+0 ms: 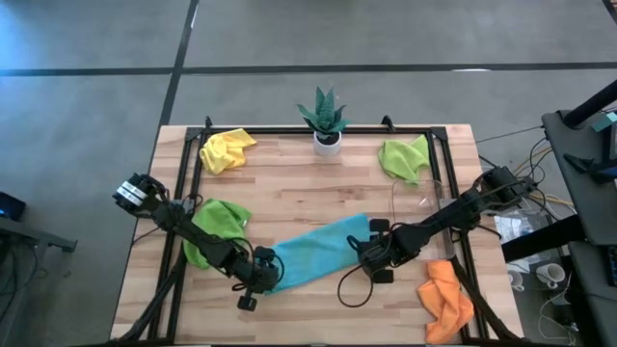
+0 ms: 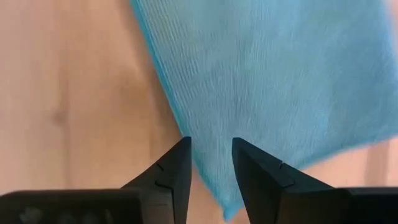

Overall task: Fold microfiber towels
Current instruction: Fold the blue towel on the table

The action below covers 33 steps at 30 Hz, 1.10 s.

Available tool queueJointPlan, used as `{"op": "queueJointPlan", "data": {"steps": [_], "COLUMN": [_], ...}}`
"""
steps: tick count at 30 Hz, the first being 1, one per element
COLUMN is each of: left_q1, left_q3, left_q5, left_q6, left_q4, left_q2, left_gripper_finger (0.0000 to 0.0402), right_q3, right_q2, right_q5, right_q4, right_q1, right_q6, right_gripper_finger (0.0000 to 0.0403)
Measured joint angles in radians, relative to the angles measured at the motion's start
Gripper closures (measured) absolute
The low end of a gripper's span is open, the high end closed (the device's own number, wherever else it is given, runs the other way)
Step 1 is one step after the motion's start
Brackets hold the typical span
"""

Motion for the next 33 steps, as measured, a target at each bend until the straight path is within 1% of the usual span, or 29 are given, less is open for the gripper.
{"op": "queueJointPlan", "data": {"steps": [4,9,15,18,20,22,28,33], "left_q1": [0.0,0.0,0.0,-0.003,-0.004,-0.005,-0.014,-0.019], "left_q3": [-0.002,-0.002,-0.002,-0.002,-0.002,-0.002,-0.005,-0.009], "left_q5": [0.0,0.0,0.0,-0.002,-0.002,-0.001,-0.003,0.021], "left_q6": [0.001,0.001,0.0,0.0,0.0,-0.001,-0.026,-0.027], "left_q4": [0.012,0.015,0.015,0.013,0.012,0.011,0.01,0.012], "left_q2": [0.0,0.001,0.001,0.001,0.002,0.002,0.002,0.002], "left_gripper_finger": [0.0401,0.0401,0.0401,0.0401,0.0401,0.0401,0.0401,0.0401], "right_q3": [0.026,-0.002,-0.006,0.001,0.003,0.003,-0.004,-0.006], "right_q2": [0.0,0.014,0.082,0.115,0.135,0.142,0.099,0.027], "right_q5": [0.084,0.096,0.097,0.098,0.102,0.127,0.14,0.158], "right_q4": [0.0,0.087,0.234,0.257,0.258,0.26,0.236,0.235], "right_q1": [-0.009,-0.065,-0.195,-0.266,-0.316,-0.359,-0.424,-0.43], "right_q6": [-0.011,-0.058,-0.157,-0.191,-0.191,-0.168,-0.139,-0.121], "right_gripper_finger": [0.0291,0.0291,0.0291,0.0291,0.0291,0.0291,0.0291,0.0291]}}
